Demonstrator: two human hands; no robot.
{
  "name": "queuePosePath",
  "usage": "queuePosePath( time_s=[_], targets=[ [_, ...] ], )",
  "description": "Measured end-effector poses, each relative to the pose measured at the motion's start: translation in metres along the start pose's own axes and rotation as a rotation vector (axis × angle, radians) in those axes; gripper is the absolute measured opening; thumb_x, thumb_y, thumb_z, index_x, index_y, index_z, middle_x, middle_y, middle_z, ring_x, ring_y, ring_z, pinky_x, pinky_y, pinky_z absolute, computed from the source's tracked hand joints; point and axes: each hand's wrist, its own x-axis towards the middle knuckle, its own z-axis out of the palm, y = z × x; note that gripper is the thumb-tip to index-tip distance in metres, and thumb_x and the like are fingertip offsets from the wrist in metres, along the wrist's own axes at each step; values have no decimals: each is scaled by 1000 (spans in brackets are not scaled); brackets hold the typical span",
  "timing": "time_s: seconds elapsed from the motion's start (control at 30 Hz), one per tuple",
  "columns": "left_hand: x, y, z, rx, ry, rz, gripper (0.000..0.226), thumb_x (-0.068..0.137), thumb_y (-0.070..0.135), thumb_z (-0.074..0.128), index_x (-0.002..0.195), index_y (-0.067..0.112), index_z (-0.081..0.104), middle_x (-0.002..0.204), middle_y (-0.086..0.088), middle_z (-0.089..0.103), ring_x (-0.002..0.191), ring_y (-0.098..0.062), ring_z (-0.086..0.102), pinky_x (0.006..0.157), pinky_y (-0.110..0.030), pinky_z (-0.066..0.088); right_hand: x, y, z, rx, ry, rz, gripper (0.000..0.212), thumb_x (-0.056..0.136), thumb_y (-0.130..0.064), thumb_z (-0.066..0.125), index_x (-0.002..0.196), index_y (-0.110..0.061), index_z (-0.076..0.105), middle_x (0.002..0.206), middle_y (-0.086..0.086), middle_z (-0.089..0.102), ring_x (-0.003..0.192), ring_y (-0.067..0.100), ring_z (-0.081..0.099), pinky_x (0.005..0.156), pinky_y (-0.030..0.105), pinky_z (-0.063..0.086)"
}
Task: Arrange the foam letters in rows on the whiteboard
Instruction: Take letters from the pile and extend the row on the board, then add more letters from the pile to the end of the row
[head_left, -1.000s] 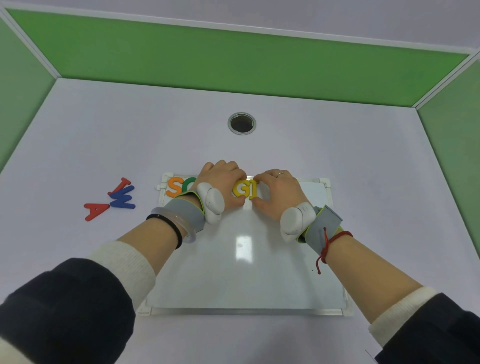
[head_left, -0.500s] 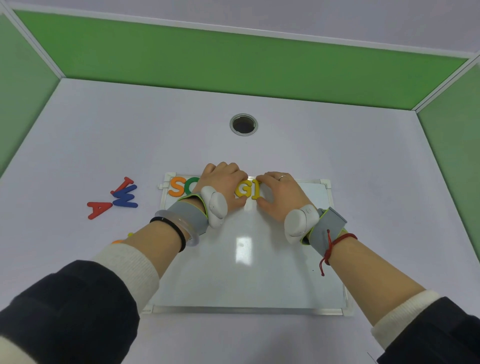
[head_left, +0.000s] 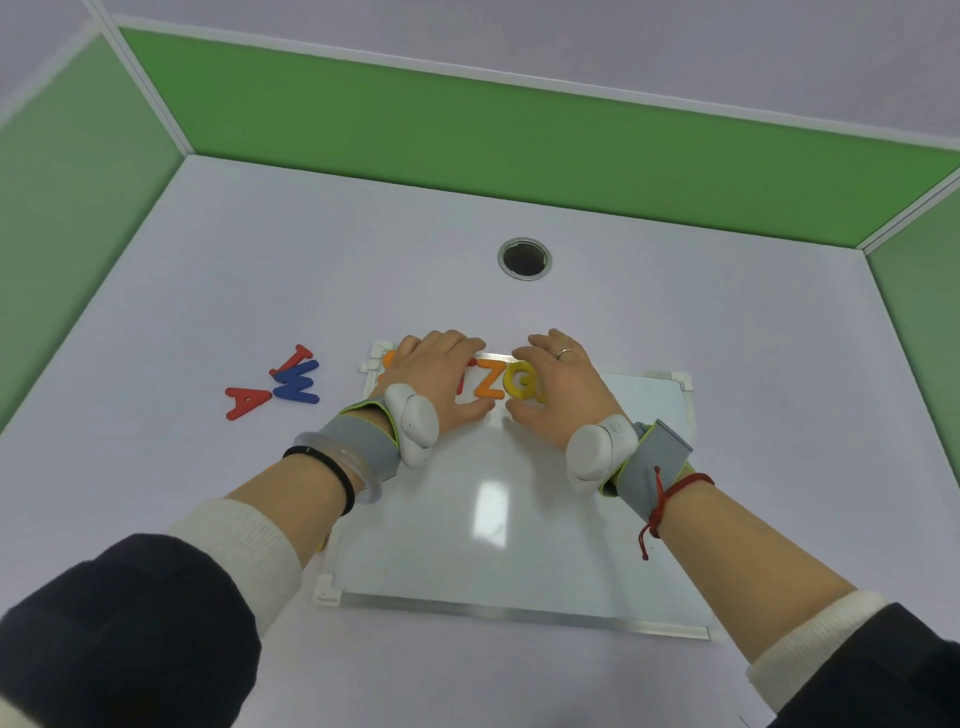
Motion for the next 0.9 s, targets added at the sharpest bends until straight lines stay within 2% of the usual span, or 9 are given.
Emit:
queuePosePath(
  time_s=[0.27,0.43,0.57,0.73,0.9],
  targets=[
    [-26,-35,-10,4,-17,-82,55,85,47,53,132,21,39,133,-1,49,122,-23,45,104,-35,31,3,-34,22,-67,-7,-68,57,83,-30,63,134,-18,42,151,9,32,146,23,7,117,35,16],
    [-53,-61,-14,-16,12,-133,59,83,50,50,133,21,39,133,-1,49,124,-23,43,104,-36,28,7,-64,38,-114,-27,-116,58,82,-33,63,134,-14,43,150,8,33,145,24,9,118,36,14],
    [-77,-87,-14,-44,24,-224,51,88,38,50,134,20,39,133,0,50,126,-21,42,107,-36,27,8,-92,56,-109,-62,-165,56,82,-33,63,132,-15,45,151,7,32,145,25,9,118,37,13],
    [-91,-99,-20,-63,31,-222,44,89,23,45,133,19,41,135,0,49,128,-21,40,106,-34,25,8,-114,66,-164,-89,-190,52,84,-34,61,130,-14,48,151,9,30,145,25,9,118,36,12],
    [-115,-117,-25,-69,2,-234,46,85,17,47,131,20,43,135,1,48,125,-21,43,107,-32,25,4,-131,76,-188,-93,-183,52,84,-37,61,129,-16,48,152,7,31,145,25,9,118,37,12]
  ],
)
